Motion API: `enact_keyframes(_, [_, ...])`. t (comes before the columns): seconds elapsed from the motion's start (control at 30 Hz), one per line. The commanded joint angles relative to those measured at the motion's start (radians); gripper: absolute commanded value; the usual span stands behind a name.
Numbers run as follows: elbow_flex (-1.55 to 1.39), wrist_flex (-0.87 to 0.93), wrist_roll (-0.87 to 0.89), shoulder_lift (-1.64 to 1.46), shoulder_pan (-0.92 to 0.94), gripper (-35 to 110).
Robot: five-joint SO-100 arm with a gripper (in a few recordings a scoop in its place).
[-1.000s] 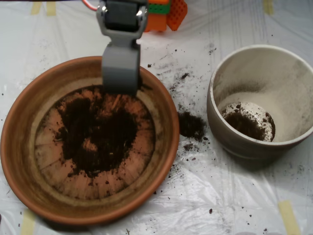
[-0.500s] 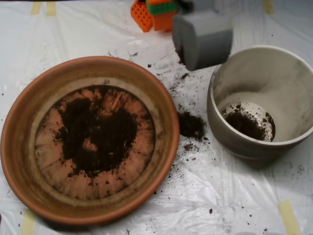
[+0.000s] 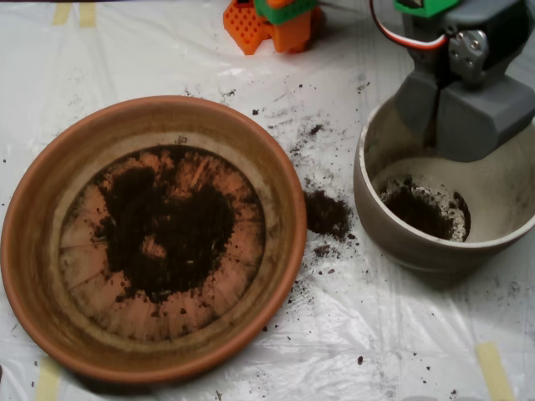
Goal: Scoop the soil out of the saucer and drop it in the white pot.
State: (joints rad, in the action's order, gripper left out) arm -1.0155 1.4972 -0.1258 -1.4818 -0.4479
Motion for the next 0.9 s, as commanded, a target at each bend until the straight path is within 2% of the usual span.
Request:
enact_keyframes(0.0, [0.081, 0.014, -0.014, -0.032, -0.017, 15])
enact_keyframes(0.13, [0.077, 0.018, -0.011, -0.029, -0.015, 29])
enact_keyframes(0.27, [0.075, 0.028, -0.008, -0.04, -0.026, 37])
enact_keyframes(0.87, [-0.041, 0.0, -0.011, -0.144, -0.017, 43])
